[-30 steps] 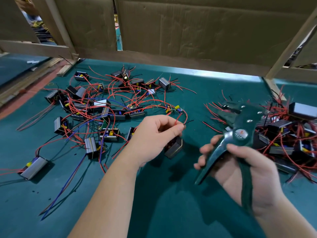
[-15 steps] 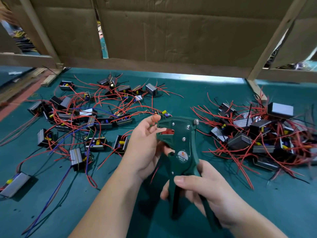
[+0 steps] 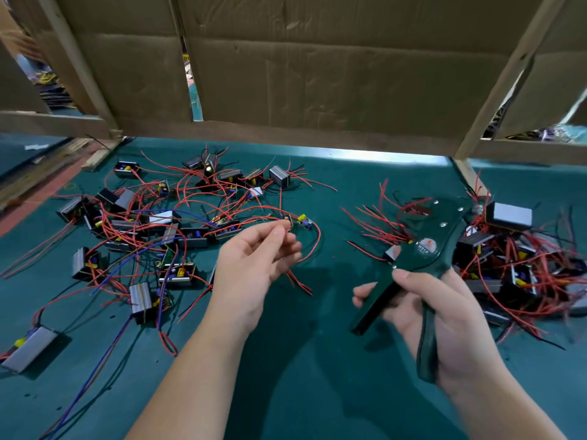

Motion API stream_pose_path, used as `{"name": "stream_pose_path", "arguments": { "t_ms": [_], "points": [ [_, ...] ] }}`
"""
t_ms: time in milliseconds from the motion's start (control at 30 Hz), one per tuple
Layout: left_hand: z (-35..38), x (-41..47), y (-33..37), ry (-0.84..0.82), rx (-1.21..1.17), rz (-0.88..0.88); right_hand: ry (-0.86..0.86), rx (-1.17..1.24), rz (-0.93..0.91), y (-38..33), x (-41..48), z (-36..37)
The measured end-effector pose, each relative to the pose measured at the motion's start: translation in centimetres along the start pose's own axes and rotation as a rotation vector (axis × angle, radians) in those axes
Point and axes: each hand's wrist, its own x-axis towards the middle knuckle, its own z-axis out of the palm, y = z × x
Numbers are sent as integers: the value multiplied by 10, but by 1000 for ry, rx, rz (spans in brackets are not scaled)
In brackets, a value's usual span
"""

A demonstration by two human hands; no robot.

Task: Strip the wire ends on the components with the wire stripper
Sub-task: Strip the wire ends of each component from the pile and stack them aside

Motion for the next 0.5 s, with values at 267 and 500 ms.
{"name": "stream_pose_path", "arguments": {
  "t_ms": [267,500],
  "points": [
    [2,-2,5,62,192,185,-82,24,-16,3,-3,-3],
    [-35,34,64,359,997,433,-213,122,110,12,-5,1]
  ]
}}
